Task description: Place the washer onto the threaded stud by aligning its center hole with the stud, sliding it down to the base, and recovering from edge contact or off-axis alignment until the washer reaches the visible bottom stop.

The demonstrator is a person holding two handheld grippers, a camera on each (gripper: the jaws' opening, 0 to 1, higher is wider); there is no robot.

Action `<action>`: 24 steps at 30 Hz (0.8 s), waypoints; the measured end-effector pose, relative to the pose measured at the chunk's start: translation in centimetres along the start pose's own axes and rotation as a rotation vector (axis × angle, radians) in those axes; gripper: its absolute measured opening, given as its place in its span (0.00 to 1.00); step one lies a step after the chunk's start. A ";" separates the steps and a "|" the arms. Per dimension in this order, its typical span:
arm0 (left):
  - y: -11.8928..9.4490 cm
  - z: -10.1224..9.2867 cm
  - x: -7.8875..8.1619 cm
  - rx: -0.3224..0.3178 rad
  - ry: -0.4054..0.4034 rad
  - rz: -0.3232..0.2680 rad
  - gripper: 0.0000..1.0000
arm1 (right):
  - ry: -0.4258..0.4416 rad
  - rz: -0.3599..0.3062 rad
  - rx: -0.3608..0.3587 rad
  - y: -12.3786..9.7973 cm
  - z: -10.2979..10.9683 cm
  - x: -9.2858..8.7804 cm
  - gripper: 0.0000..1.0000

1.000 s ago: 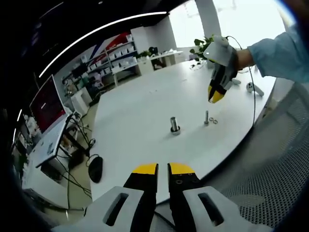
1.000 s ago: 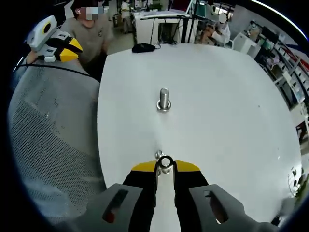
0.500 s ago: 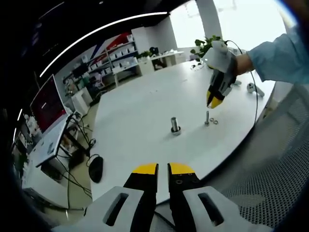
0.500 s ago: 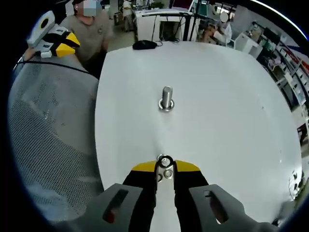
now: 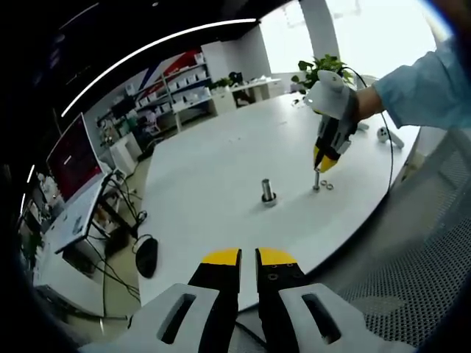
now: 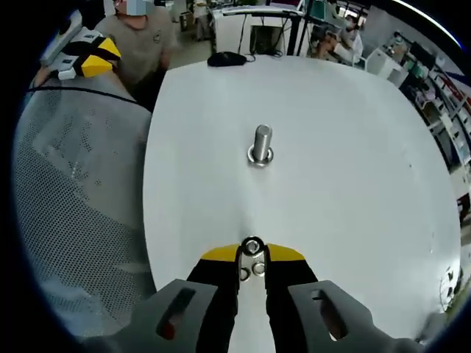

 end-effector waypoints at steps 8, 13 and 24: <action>0.0 0.0 0.0 0.002 -0.001 -0.004 0.05 | -0.006 0.025 0.009 1.1 0.0 -0.2 0.13; 0.0 0.1 0.0 0.003 -0.005 -0.006 0.05 | -0.023 0.047 0.019 2.2 0.1 -0.3 0.13; 0.0 0.0 0.0 0.000 -0.005 0.001 0.05 | -0.019 0.087 0.039 4.2 -0.2 -0.7 0.13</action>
Point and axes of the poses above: the point that each gripper's makers call its tool centre point, and the gripper's own axes: y roughly forward along the fingers, z roughly to its left, x roughly out of its top, the point moved 10 cm from there along -y, roughly backward along the fingers, and after that the axes turned 1 degree about z, right-handed, at the moved point
